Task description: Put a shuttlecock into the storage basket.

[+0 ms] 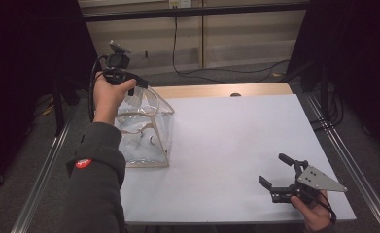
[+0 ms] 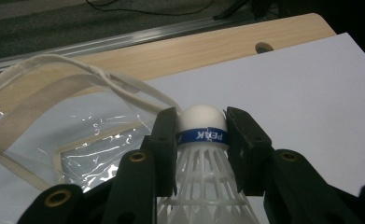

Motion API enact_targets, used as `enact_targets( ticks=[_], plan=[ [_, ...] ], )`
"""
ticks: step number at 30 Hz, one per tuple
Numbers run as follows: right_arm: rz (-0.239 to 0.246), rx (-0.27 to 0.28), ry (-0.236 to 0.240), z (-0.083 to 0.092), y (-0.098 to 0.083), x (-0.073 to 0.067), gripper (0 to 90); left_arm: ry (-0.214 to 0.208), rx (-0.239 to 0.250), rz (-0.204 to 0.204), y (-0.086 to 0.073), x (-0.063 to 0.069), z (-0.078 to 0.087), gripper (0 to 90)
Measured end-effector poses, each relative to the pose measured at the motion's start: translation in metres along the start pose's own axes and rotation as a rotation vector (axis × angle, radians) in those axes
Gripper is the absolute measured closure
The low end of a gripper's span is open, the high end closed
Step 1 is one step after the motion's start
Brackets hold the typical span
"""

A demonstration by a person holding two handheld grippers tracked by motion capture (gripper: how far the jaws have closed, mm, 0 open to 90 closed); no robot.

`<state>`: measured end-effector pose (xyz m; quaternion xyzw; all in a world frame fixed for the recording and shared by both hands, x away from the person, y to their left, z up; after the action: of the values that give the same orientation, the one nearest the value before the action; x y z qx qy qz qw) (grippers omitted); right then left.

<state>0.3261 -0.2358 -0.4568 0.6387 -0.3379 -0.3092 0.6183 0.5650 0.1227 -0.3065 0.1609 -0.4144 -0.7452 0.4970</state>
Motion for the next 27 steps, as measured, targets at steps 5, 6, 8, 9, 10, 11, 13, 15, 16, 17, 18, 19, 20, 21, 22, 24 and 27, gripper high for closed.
enact_targets(
  ticks=[5, 6, 8, 9, 10, 11, 13, 15, 16, 17, 18, 19, 20, 21, 22, 24, 27],
  plan=[
    [0.000, 0.001, 0.000, 0.0001, -0.0001, 0.0003, 2.3, 0.000, -0.004, 0.002, -0.0024, -0.0012, -0.0020, 65.5],
    [0.001, 0.001, 0.001, 0.0001, -0.0001, 0.0005, 2.3, 0.004, -0.003, 0.001, -0.0026, -0.0016, -0.0023, 65.5],
    [-0.001, 0.000, 0.000, 0.0000, -0.0003, 0.0005, 2.3, 0.003, -0.003, 0.001, -0.0028, -0.0016, -0.0024, 65.5],
    [-0.002, 0.000, 0.000, 0.0000, -0.0003, 0.0005, 2.3, 0.004, -0.002, 0.003, -0.0029, -0.0018, -0.0024, 65.5],
    [-0.002, 0.000, 0.000, 0.0000, -0.0003, 0.0004, 2.3, 0.001, 0.000, 0.006, -0.0031, -0.0017, -0.0025, 65.5],
    [-0.002, 0.001, 0.000, -0.0002, -0.0002, 0.0004, 2.3, 0.004, -0.003, 0.007, -0.0039, -0.0021, -0.0027, 65.5],
    [-0.004, -0.003, 0.000, 0.0003, -0.0006, -0.0001, 2.3, 0.006, -0.005, 0.004, -0.0052, -0.0027, -0.0029, 65.5],
    [-0.003, -0.001, 0.001, 0.0004, -0.0002, -0.0007, 2.3, 0.009, -0.004, 0.008, -0.0063, -0.0035, -0.0034, 65.5],
    [-0.003, -0.001, 0.001, 0.0004, -0.0001, -0.0008, 2.3, 0.006, -0.008, 0.006, -0.0069, -0.0041, -0.0033, 65.5],
    [-0.005, 0.000, 0.005, 0.0002, -0.0001, -0.0012, 2.3, 0.006, -0.008, 0.007, -0.0071, -0.0044, -0.0033, 65.5],
    [-0.004, 0.000, 0.005, 0.0001, -0.0002, -0.0012, 2.3, 0.007, -0.004, 0.008, -0.0070, -0.0048, -0.0033, 65.5],
    [-0.004, 0.000, 0.004, 0.0001, -0.0001, -0.0011, 2.3, 0.008, -0.004, 0.009, -0.0072, -0.0048, -0.0035, 65.5],
    [-0.005, -0.001, 0.002, 0.0002, -0.0001, -0.0009, 2.3, 0.008, -0.004, 0.009, -0.0075, -0.0049, -0.0040, 65.5],
    [-0.003, 0.000, 0.002, 0.0002, -0.0001, -0.0007, 2.3, 0.008, -0.003, 0.010, -0.0076, -0.0050, -0.0042, 65.5],
    [-0.004, -0.001, 0.001, 0.0002, -0.0002, -0.0007, 2.3, 0.006, -0.005, 0.011, -0.0080, -0.0050, -0.0042, 65.5],
    [-0.004, -0.002, -0.001, 0.0004, -0.0003, -0.0004, 2.3, 0.008, -0.006, 0.009, -0.0086, -0.0054, -0.0048, 65.5],
    [-0.003, -0.002, 0.000, 0.0005, -0.0002, -0.0005, 2.3, 0.004, -0.009, 0.009, -0.0096, -0.0053, -0.0056, 65.5]
  ],
)
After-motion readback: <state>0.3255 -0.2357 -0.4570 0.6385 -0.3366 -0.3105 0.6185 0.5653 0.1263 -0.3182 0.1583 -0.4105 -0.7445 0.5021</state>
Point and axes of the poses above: each handheld gripper's, and its own axes: z roughly backward along the jaws, y roughly out of its top, x roughly to its right, the point moved 10 cm from there along -z, roughly forward along the jaws, and after that the axes turned 11 degrees about x, right-handed, at the moved point
